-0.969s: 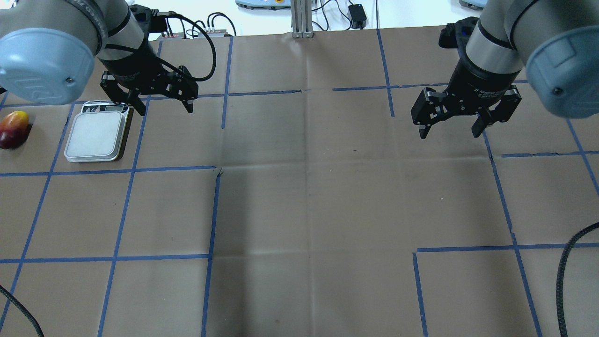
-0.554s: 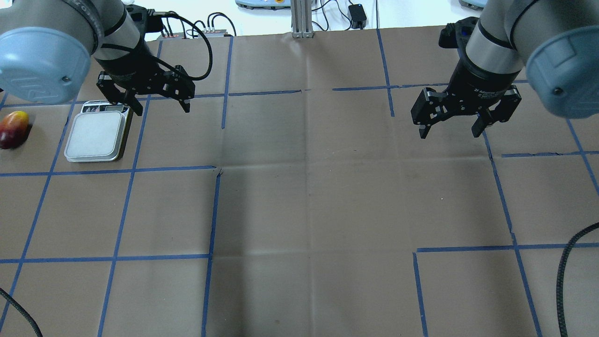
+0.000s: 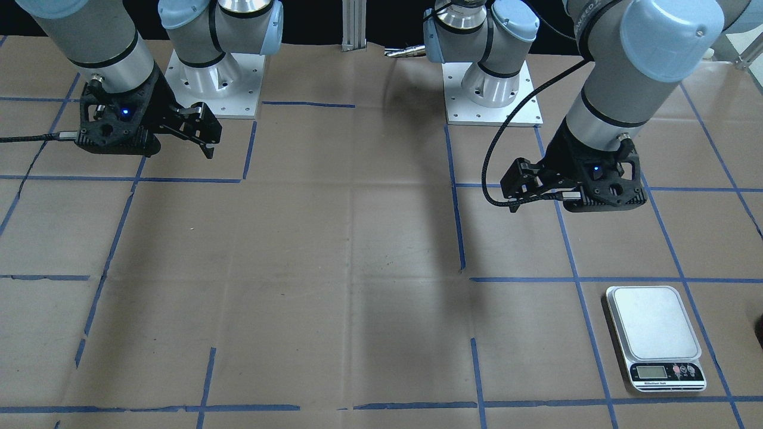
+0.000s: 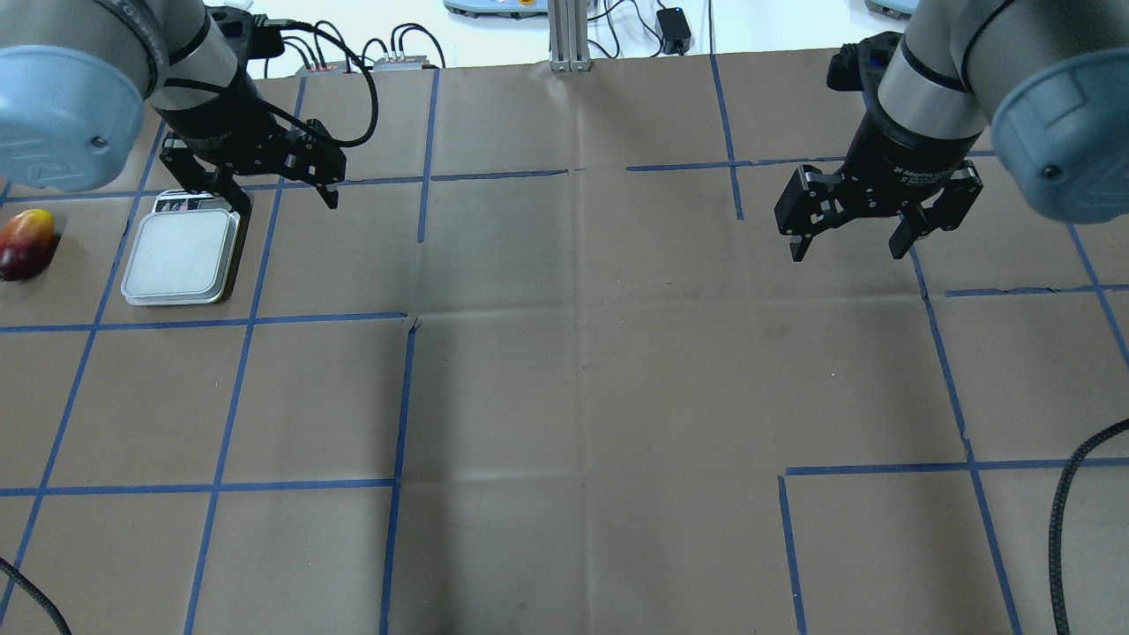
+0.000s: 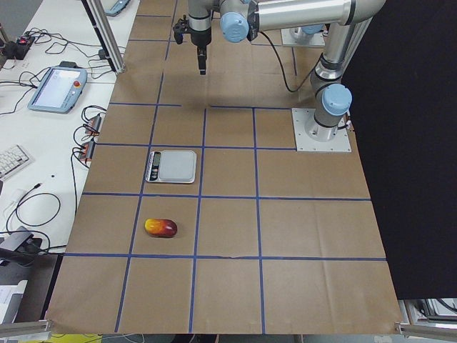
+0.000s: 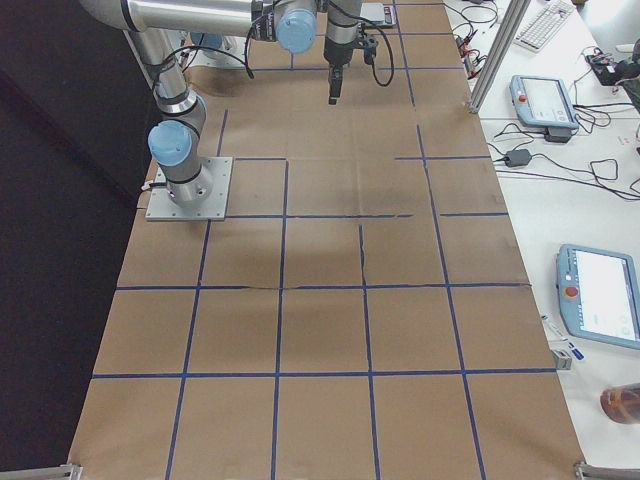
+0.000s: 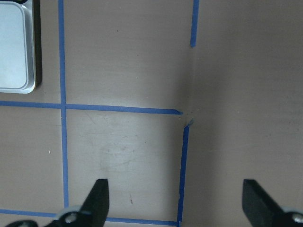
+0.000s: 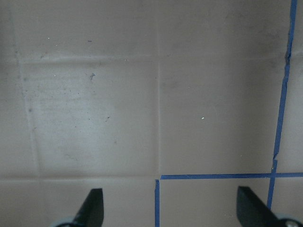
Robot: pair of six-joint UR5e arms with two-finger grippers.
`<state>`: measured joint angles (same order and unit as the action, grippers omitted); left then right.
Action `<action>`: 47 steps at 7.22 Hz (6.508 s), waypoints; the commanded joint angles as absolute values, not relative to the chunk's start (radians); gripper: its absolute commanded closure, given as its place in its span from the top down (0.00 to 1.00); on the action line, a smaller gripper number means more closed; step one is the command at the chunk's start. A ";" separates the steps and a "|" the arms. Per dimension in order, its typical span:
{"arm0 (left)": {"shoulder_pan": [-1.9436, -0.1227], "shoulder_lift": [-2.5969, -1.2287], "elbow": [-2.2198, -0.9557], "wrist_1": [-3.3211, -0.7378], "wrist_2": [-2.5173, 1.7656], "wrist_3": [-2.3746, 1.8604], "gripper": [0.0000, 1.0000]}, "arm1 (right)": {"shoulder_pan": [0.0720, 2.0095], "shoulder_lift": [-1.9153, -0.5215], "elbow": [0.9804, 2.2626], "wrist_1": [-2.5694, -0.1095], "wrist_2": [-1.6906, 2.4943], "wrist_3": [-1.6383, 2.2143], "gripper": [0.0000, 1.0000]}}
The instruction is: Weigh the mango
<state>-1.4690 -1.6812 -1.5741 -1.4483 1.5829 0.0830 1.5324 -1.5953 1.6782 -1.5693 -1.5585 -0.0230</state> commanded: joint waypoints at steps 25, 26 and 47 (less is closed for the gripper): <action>-0.955 -2.374 -1.064 -1.289 1.502 0.724 0.07 | 1.532 -1.595 1.678 -1.569 -1.559 -0.023 1.00; -1.010 -2.305 -1.180 -1.286 1.509 0.727 0.07 | 1.532 -1.595 1.678 -1.569 -1.559 -0.023 1.00; -1.371 -1.797 -1.440 -1.471 1.539 0.147 0.99 | 1.532 -1.595 1.678 -1.569 -1.559 -0.023 1.00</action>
